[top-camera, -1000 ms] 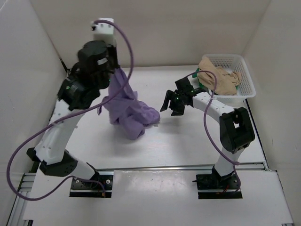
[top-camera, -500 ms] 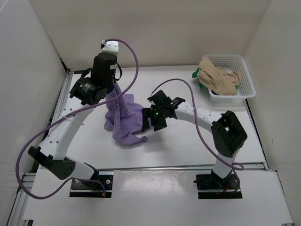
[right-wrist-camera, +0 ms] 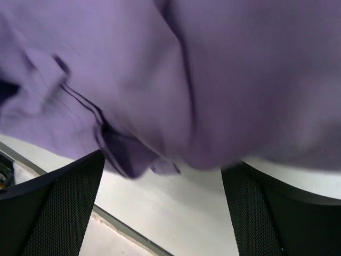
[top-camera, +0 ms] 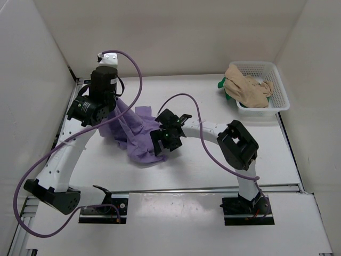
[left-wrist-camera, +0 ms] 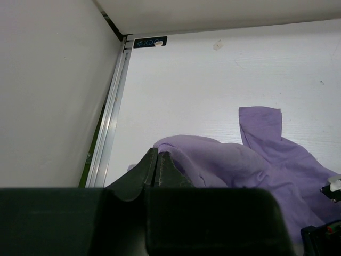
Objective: Fold and stack the t-shirts
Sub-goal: Flatten out the tshirt
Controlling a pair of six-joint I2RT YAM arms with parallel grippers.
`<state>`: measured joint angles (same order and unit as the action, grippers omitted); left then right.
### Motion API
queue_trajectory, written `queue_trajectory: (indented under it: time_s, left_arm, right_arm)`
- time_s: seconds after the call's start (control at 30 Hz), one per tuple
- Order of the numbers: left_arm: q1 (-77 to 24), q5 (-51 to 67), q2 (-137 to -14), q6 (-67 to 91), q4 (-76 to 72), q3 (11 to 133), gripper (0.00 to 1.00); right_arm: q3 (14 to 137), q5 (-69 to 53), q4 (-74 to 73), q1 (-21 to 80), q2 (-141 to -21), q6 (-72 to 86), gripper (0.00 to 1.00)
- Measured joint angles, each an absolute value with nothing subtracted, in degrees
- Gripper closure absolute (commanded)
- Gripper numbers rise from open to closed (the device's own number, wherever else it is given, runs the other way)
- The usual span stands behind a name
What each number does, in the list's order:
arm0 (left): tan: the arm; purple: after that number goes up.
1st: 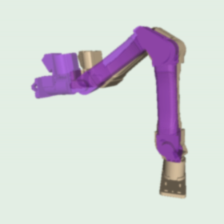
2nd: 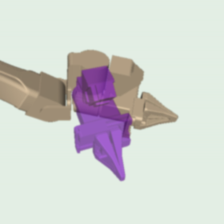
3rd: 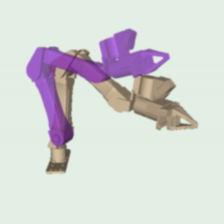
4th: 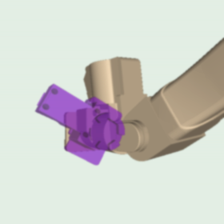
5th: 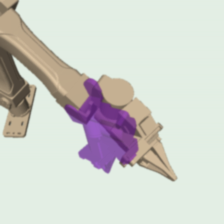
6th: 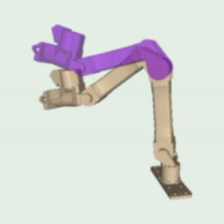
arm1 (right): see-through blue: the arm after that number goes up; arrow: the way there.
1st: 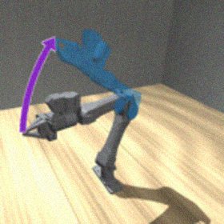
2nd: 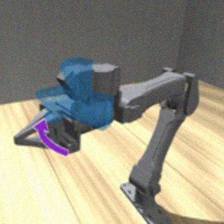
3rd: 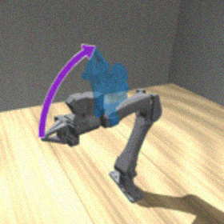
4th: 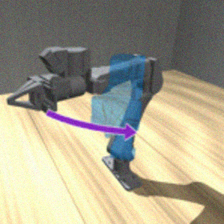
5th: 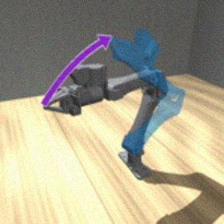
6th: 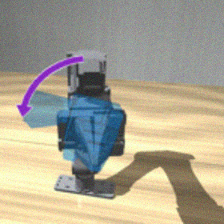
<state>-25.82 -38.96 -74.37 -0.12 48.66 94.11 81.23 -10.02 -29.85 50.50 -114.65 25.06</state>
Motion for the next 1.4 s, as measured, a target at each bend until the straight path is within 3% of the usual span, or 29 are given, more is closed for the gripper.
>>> queue_trajectory:
  time_s: [0.13, 0.37, 0.47, 0.5, 0.57, 0.6, 0.63, 0.8, 0.93, 1.03, 1.2, 1.3, 1.4]
  left_arm:
    - [-25.15, -38.68, -74.32, -0.12, 48.86, 94.11, 0.90]
    - [-23.94, -38.48, -73.56, -0.12, 48.90, 93.19, 0.90]
    - [-23.73, -38.46, -73.36, -0.12, 48.90, 92.92, 0.90]
    - [-23.68, -38.46, -73.36, -0.12, 48.88, 92.90, 0.90]
    - [-23.38, -38.46, -73.34, -0.12, 48.88, 92.75, 0.90]
    - [-23.33, -38.44, -73.32, -0.12, 48.90, 92.68, 0.90]
    - [-23.29, -38.41, -73.32, -0.12, 48.88, 92.62, 0.90]
    - [-22.17, -38.35, -72.73, -0.12, 48.82, 91.88, 0.90]
    - [-19.59, -37.87, -72.62, -0.12, 48.60, 90.59, 0.90]
    - [-16.64, -37.15, -76.82, -0.05, 48.38, 94.00, 0.90]
    - [-13.10, -36.01, -93.73, -0.03, 47.48, 116.22, 0.90]
    - [-12.86, -34.98, -99.33, -0.05, 45.65, 125.45, 0.90]
    - [-12.97, -33.82, -99.48, -0.05, 44.64, 126.37, 0.90]
  right_arm:
    - [82.39, -10.76, -29.19, 51.27, -115.72, 24.40, 0.25]
    - [80.75, -14.44, -27.86, 54.41, -115.13, 18.74, 0.25]
    - [79.46, -15.94, -27.64, 56.23, -114.56, 16.27, 0.43]
    - [79.22, -16.47, -27.59, 56.82, -114.59, 15.75, 0.59]
    - [79.02, -17.02, -27.90, 57.49, -114.80, 14.52, 0.80]
    - [78.98, -17.39, -28.12, 57.56, -115.07, 14.55, 0.98]
    - [78.96, -17.65, -28.23, 57.47, -115.28, 14.31, 1.00]
    - [77.17, -18.74, -28.10, 54.15, -115.07, 16.93, 1.00]
    - [78.46, -16.29, -30.94, 45.41, -112.31, 20.32, 1.00]
    - [92.01, -12.58, -36.51, 34.11, -111.72, 23.59, 1.00]
    - [124.16, -5.74, -36.27, 17.12, -110.93, 26.26, 1.00]
    - [131.83, -2.85, -33.30, 12.45, -106.39, 26.39, 1.00]
    - [132.44, -2.79, -31.27, 12.88, -100.73, 25.98, 1.00]
